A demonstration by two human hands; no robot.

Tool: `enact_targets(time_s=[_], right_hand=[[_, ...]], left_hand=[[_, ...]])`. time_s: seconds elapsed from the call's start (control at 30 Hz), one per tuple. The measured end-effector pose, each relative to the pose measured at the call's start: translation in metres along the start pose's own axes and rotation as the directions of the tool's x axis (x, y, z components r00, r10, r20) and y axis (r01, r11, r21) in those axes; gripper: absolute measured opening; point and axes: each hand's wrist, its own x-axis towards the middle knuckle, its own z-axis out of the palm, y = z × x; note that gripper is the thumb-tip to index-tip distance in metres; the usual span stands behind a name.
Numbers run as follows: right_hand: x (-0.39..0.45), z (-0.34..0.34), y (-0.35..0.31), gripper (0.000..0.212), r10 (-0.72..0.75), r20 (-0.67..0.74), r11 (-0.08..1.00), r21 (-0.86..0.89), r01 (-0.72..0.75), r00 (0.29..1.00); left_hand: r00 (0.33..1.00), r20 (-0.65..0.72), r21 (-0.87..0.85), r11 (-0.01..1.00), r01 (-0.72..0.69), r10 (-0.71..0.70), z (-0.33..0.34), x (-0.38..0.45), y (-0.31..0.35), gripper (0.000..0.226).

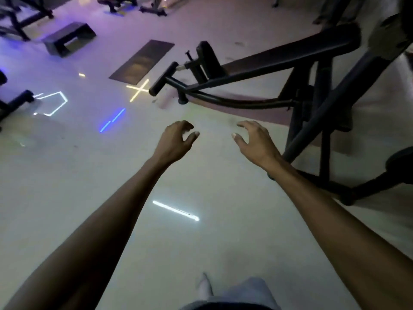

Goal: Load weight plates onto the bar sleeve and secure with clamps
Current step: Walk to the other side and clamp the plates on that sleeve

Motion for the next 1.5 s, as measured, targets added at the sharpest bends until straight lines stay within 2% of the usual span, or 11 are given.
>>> enact_targets(time_s=[0.27,0.43,0.57,0.67,0.8,1.03,1.23,1.5], right_hand=[[0.091,0.132,-0.113,0.052,-0.124,0.234,0.991,-0.021,0.133,0.964],[0.187,0.212,-0.173,0.054,-0.210,0.304,0.975,-0.007,0.223,0.929],[0.290,0.269,-0.236,0.056,-0.249,0.344,0.966,0.017,0.259,0.905],[0.370,0.300,-0.283,0.056,-0.290,0.347,0.953,0.026,0.300,0.892],[0.466,0.334,-0.343,0.053,-0.314,0.324,0.945,0.016,0.326,0.893],[0.627,0.420,-0.417,0.052,-0.326,0.325,0.936,-0.019,0.351,0.888],[0.777,0.478,-0.476,0.055,-0.256,0.274,0.961,-0.032,0.275,0.927],[0.969,0.514,-0.529,0.054,-0.149,0.148,0.988,-0.027,0.154,0.978]], left_hand=[[0.969,-0.027,0.060,0.967,0.248,-0.247,-0.062,-0.002,-0.167,0.044],[0.922,-0.087,0.111,0.916,0.386,-0.378,-0.113,0.040,-0.264,0.055],[0.895,-0.139,0.183,0.877,0.444,-0.424,-0.172,0.103,-0.339,0.059],[0.896,-0.154,0.245,0.862,0.444,-0.417,-0.215,0.160,-0.385,0.060],[0.879,-0.199,0.255,0.843,0.474,-0.434,-0.265,0.231,-0.444,0.059],[0.893,-0.213,0.262,0.857,0.444,-0.397,-0.333,0.362,-0.577,0.059],[0.921,-0.159,0.267,0.883,0.386,-0.355,-0.401,0.507,-0.694,0.059],[0.964,-0.072,0.300,0.917,0.264,-0.254,-0.468,0.714,-0.794,0.060]])
